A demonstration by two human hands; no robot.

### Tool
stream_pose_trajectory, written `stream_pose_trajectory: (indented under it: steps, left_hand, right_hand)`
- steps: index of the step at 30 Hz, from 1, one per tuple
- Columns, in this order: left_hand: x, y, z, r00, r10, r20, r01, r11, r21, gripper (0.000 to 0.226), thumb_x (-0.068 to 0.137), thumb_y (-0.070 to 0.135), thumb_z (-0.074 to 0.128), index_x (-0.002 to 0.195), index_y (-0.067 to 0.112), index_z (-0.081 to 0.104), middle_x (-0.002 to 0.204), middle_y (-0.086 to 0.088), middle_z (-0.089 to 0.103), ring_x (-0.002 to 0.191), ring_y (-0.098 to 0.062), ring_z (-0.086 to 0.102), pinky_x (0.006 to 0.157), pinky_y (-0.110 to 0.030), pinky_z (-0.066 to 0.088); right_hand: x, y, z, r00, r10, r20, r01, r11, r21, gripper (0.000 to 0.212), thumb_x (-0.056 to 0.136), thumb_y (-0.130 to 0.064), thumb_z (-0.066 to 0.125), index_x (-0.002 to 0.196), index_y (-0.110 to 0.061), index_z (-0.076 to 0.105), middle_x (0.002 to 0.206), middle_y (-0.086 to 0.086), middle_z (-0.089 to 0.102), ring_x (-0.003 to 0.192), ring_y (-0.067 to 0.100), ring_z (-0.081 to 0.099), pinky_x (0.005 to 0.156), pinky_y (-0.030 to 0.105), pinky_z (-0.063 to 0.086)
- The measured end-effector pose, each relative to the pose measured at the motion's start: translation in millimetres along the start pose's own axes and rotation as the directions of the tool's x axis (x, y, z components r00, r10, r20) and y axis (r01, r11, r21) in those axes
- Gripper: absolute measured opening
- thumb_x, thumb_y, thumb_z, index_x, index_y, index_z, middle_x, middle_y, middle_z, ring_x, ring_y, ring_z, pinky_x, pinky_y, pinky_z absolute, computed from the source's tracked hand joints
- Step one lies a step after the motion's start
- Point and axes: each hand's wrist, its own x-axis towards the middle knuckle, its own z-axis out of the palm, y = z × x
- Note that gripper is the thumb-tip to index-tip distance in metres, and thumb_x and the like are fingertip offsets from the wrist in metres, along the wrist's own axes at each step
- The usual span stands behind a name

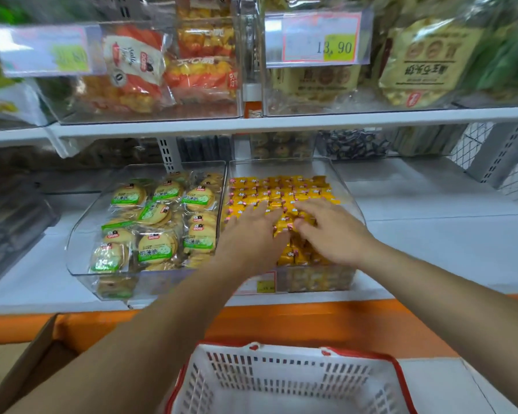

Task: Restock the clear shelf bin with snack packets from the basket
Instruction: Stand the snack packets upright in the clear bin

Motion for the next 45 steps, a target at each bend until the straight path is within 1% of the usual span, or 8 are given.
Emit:
stream_pose_trajectory:
  steps: [5, 13, 17, 19, 22, 28, 36, 45]
  left_hand:
    - [-28, -1, 25, 0.992, -0.016, 0.123, -0.003, 0.988, 0.157, 0.058, 0.109, 0.049, 0.020, 0.163, 0.032, 0.008, 0.172, -0.005, -0.003, 0.158, -0.034, -0.003, 0.124, -0.055, 0.006]
    - [-7, 0, 30, 0.979, -0.079, 0.186, 0.045, 0.982, 0.182, 0.055, 0.109, 0.045, 0.018, 0.162, 0.036, 0.004, 0.172, -0.004, -0.003, 0.158, -0.033, -0.007, 0.124, -0.056, 0.006]
    - [-13, 4, 15, 0.980, -0.072, 0.188, 0.059, 0.996, 0.074, 0.057, 0.109, 0.046, 0.027, 0.162, 0.035, 0.009, 0.172, -0.004, 0.000, 0.158, -0.032, -0.005, 0.125, -0.054, 0.006]
    - [-29, 4, 9, 0.996, -0.046, 0.070, 0.048, 0.999, -0.021, 0.058, 0.108, 0.047, 0.035, 0.161, 0.032, 0.020, 0.171, -0.002, 0.011, 0.158, -0.029, 0.006, 0.125, -0.051, 0.013]
    - [-68, -2, 16, 0.990, 0.046, -0.136, -0.040, 0.998, 0.052, 0.052, 0.103, 0.045, 0.044, 0.153, 0.030, 0.040, 0.161, -0.001, 0.038, 0.147, -0.025, 0.031, 0.117, -0.046, 0.036]
    - [-92, -8, 34, 0.993, 0.087, -0.084, -0.067, 0.972, 0.225, 0.059, 0.105, 0.053, 0.036, 0.160, 0.037, 0.021, 0.167, -0.001, 0.027, 0.152, -0.030, 0.022, 0.118, -0.047, 0.032]
    - [-78, 3, 37, 0.985, 0.074, -0.155, -0.019, 0.944, 0.328, 0.048, 0.102, 0.054, 0.042, 0.147, 0.038, 0.041, 0.139, 0.001, 0.052, 0.121, -0.029, 0.047, 0.082, -0.039, 0.054]
    - [-72, 4, 34, 0.994, 0.014, -0.108, 0.018, 0.957, 0.290, 0.049, 0.103, 0.056, 0.039, 0.149, 0.039, 0.037, 0.146, 0.000, 0.044, 0.130, -0.030, 0.040, 0.087, -0.042, 0.052]
  right_hand:
    - [-39, 5, 29, 0.982, 0.045, 0.182, 0.002, 0.969, -0.249, 0.057, 0.103, -0.056, 0.014, 0.157, -0.040, 0.005, 0.167, -0.002, 0.000, 0.153, 0.022, -0.002, 0.123, 0.043, 0.002]
    - [-23, 5, 38, 0.970, 0.143, 0.198, -0.088, 0.961, -0.262, 0.056, 0.101, -0.059, 0.010, 0.155, -0.047, 0.003, 0.166, -0.007, -0.005, 0.153, 0.019, -0.009, 0.122, 0.044, -0.004]
    - [-31, -1, 29, 0.983, 0.112, 0.142, -0.081, 0.974, -0.210, 0.056, 0.102, -0.059, 0.019, 0.156, -0.043, 0.011, 0.167, -0.003, 0.004, 0.153, 0.022, 0.001, 0.123, 0.044, 0.005]
    - [-43, -4, 20, 0.997, 0.059, 0.053, -0.053, 0.991, -0.119, 0.057, 0.102, -0.056, 0.028, 0.155, -0.037, 0.022, 0.166, -0.002, 0.015, 0.152, 0.024, 0.012, 0.122, 0.044, 0.015]
    - [-73, -3, 11, 0.994, -0.073, -0.082, 0.058, 0.982, -0.179, 0.056, 0.096, -0.053, 0.037, 0.148, -0.032, 0.039, 0.155, -0.002, 0.037, 0.140, 0.025, 0.035, 0.111, 0.043, 0.035]
    - [-91, -3, 25, 0.998, -0.063, -0.008, 0.059, 0.965, -0.254, 0.060, 0.094, -0.053, 0.045, 0.148, -0.029, 0.040, 0.141, -0.002, 0.038, 0.129, 0.024, 0.037, 0.105, 0.039, 0.040]
    - [-86, -2, 36, 0.992, -0.103, -0.076, 0.064, 0.912, -0.406, 0.058, 0.090, -0.056, 0.045, 0.143, -0.033, 0.044, 0.132, -0.001, 0.047, 0.116, 0.025, 0.048, 0.089, 0.038, 0.050]
    - [-82, -9, 31, 0.992, -0.080, -0.099, 0.037, 0.925, -0.379, 0.046, 0.096, -0.046, 0.052, 0.140, -0.036, 0.048, 0.127, -0.005, 0.050, 0.114, 0.022, 0.049, 0.084, 0.036, 0.052]
